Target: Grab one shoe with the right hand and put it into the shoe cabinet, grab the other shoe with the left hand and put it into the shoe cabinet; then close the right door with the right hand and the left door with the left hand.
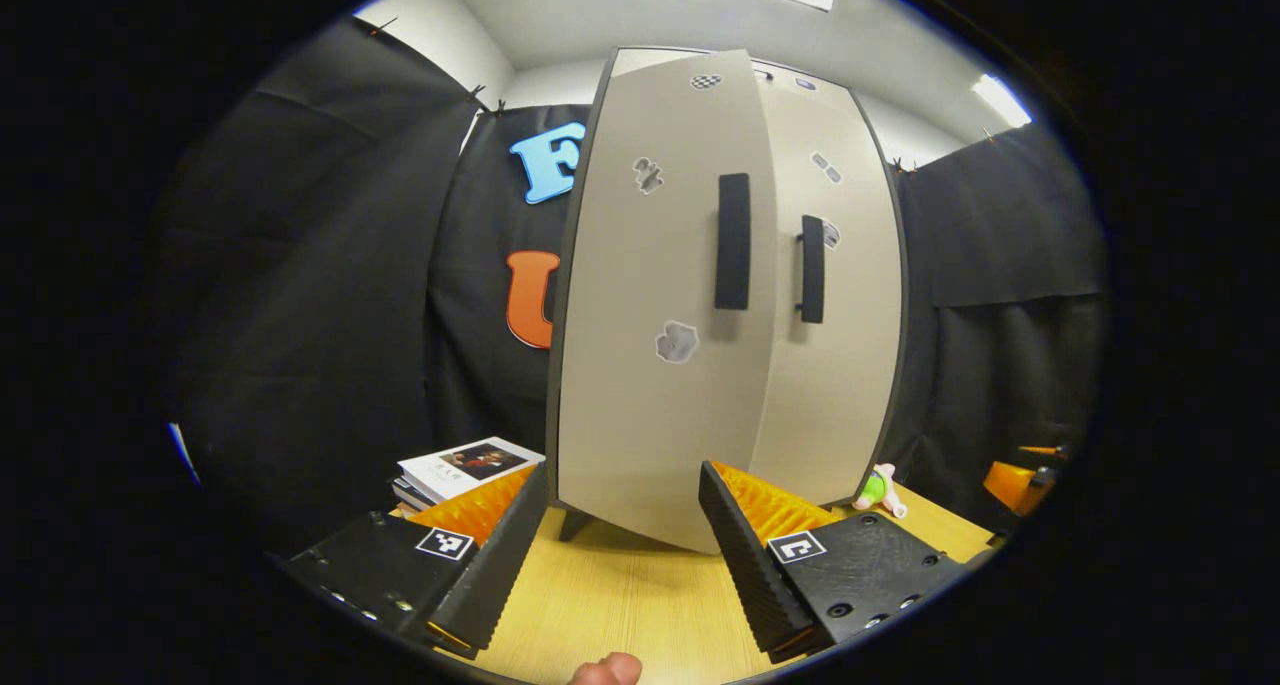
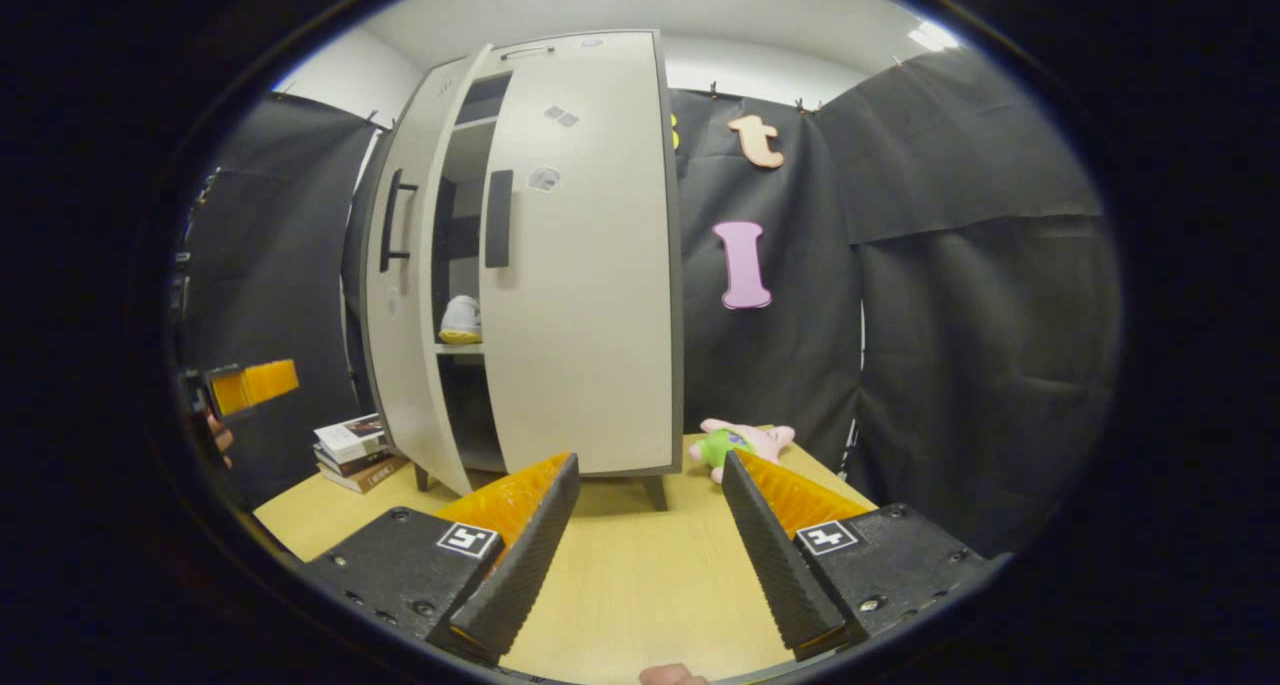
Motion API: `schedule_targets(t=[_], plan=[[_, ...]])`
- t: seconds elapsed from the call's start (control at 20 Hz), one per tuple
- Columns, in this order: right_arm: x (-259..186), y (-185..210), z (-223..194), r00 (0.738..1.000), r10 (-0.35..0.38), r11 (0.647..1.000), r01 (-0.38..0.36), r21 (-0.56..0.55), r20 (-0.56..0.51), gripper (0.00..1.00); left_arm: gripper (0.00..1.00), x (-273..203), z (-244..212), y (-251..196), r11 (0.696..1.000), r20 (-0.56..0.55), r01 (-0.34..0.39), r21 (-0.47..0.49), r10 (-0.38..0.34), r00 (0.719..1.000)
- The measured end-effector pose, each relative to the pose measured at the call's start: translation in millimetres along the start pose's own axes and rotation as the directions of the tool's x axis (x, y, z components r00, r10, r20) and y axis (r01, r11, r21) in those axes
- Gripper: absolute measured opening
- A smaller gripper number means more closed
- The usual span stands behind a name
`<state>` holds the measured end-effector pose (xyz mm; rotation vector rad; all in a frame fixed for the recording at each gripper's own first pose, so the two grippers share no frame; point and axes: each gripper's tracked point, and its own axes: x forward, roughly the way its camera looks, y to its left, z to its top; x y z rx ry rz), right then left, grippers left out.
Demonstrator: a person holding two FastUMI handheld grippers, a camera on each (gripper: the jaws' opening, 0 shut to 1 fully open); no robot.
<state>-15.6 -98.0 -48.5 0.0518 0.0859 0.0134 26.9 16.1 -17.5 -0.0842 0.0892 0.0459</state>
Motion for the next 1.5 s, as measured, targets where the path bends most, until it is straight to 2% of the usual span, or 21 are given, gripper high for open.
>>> schedule_targets(t=[0.25,0.45,0.65,1.5], plan=[[-4,19,-3,0.999,0.032,0.999,-0.032,-0.009,-0.001,0.94,0.91,-19,-23,-36,0.998,-0.014,0.068,0.018,-0.068,0.998],[-7,28,-6,0.999,0.050,0.999,-0.050,0.000,-0.004,0.94,0.91,-26,-27,-48,0.994,0.003,0.078,0.070,-0.079,0.997],[-10,28,-4,0.998,0.055,0.998,-0.055,0.006,-0.003,0.94,0.91,-26,-31,-56,0.991,-0.006,0.105,0.077,-0.105,0.994],[-1,14,0,1.000,0.018,1.000,-0.018,0.018,0.001,0.94,0.91,-9,-29,-45,0.994,-0.009,0.079,0.078,-0.079,0.997]])
